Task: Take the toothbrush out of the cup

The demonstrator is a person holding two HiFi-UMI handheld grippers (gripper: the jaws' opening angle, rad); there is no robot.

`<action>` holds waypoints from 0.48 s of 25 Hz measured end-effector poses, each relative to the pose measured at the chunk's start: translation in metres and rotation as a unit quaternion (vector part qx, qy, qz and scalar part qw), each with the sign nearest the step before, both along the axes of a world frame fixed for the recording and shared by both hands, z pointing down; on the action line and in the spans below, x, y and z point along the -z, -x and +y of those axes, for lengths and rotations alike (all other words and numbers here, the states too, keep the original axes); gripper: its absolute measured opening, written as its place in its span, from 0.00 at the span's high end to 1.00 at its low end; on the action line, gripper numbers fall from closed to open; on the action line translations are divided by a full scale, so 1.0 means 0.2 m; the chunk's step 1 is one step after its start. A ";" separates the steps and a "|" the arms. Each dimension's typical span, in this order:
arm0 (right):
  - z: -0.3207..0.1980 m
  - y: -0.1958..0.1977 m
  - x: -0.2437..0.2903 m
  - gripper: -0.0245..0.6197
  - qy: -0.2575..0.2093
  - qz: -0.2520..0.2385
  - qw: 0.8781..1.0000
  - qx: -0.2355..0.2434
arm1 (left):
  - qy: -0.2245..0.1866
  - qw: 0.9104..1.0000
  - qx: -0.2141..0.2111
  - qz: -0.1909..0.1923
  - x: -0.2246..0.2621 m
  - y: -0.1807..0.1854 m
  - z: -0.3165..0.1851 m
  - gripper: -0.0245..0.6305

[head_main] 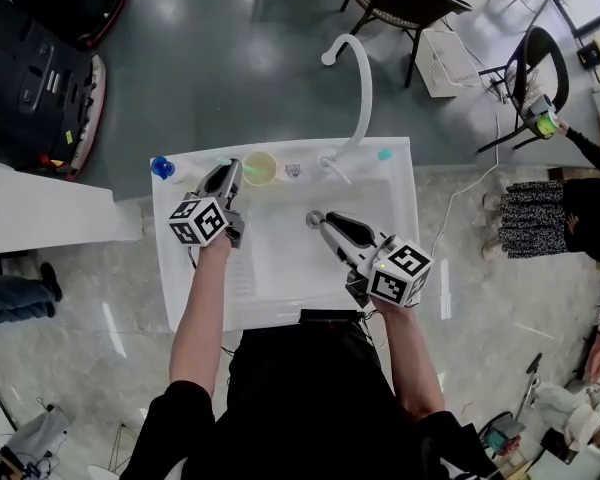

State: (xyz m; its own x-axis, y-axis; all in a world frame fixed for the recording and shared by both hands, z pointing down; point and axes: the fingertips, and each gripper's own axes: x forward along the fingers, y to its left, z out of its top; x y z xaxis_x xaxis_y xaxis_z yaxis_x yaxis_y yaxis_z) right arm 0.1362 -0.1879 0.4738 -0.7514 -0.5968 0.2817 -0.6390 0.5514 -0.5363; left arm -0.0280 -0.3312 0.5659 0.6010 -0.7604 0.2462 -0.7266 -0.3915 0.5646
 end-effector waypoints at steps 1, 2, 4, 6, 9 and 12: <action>0.00 0.00 0.00 0.86 0.000 0.000 1.000 0.001 | -0.004 1.000 -0.002 0.002 0.01 -0.01 0.00 0.92; 0.00 0.00 0.00 0.86 0.000 0.000 1.000 0.002 | -0.008 1.000 -0.002 0.004 0.03 -0.01 0.00 0.92; 0.01 0.00 0.00 0.86 -0.001 0.000 1.000 0.003 | -0.018 1.000 0.000 0.008 0.05 -0.01 0.01 0.92; 0.01 0.00 0.00 0.86 -0.002 0.000 1.000 0.003 | -0.026 1.000 0.004 0.012 0.08 0.00 0.01 0.92; 0.02 -0.01 0.00 0.86 -0.004 0.000 1.000 0.004 | -0.039 0.999 0.007 0.016 0.15 0.00 0.02 0.92; 0.02 -0.01 0.01 0.86 -0.006 -0.002 1.000 0.005 | -0.059 0.998 0.006 0.026 0.26 0.01 0.05 0.92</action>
State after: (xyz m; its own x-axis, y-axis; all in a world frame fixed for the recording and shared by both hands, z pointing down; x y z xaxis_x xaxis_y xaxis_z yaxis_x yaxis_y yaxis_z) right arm 0.1392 -0.1829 0.4728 -0.7585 -0.5930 0.2704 -0.6310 0.5642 -0.5325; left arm -0.0294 -0.3218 0.5138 0.6010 -0.7898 0.1227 -0.7027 -0.4490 0.5519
